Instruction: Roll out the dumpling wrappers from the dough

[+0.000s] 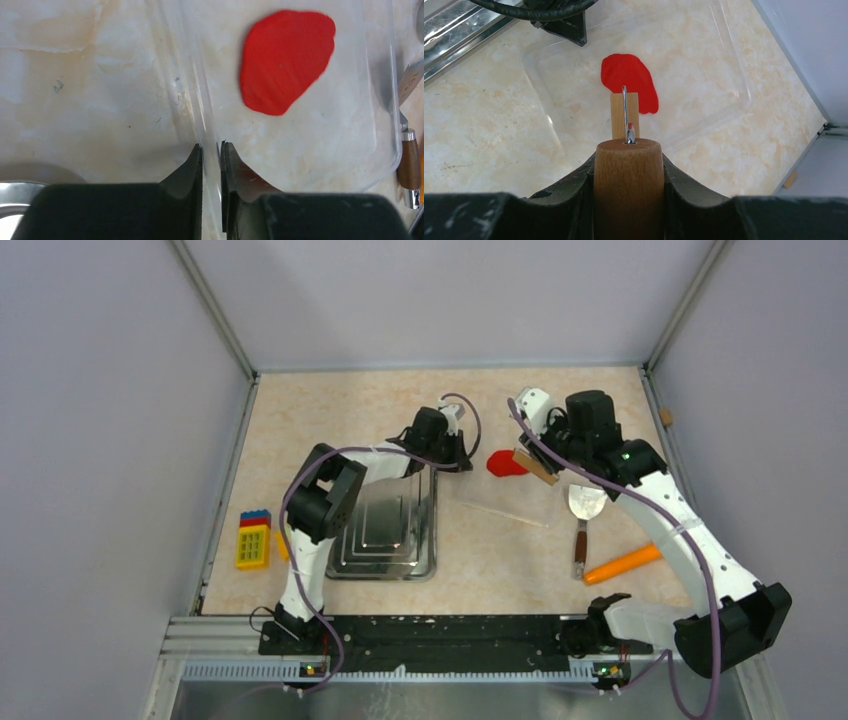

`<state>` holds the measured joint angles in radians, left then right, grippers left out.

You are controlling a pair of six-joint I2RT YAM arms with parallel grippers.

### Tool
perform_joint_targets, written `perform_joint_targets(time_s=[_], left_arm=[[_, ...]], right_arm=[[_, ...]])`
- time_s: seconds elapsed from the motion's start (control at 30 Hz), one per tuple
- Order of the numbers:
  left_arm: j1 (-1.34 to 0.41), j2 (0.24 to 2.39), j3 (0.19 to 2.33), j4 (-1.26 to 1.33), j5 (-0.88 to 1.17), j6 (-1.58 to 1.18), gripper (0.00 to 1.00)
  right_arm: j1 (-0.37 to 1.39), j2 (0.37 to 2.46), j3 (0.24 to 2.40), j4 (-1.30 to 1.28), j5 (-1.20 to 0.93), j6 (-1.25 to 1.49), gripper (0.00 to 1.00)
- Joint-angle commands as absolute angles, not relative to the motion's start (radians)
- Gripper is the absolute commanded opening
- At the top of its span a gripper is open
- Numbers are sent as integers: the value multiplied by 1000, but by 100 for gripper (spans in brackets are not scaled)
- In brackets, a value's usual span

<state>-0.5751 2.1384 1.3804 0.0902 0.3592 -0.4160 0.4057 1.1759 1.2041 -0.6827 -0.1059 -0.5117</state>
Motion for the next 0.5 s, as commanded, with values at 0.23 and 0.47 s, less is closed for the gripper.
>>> perform_joint_targets(time_s=[0.23, 0.47], left_arm=[[-611, 1930, 1173, 5, 258, -476, 0], [-687, 1723, 908, 57, 139, -652, 0]], right_arm=[[399, 1145, 1206, -629, -143, -484, 0], [398, 1188, 1201, -619, -218, -443, 0]])
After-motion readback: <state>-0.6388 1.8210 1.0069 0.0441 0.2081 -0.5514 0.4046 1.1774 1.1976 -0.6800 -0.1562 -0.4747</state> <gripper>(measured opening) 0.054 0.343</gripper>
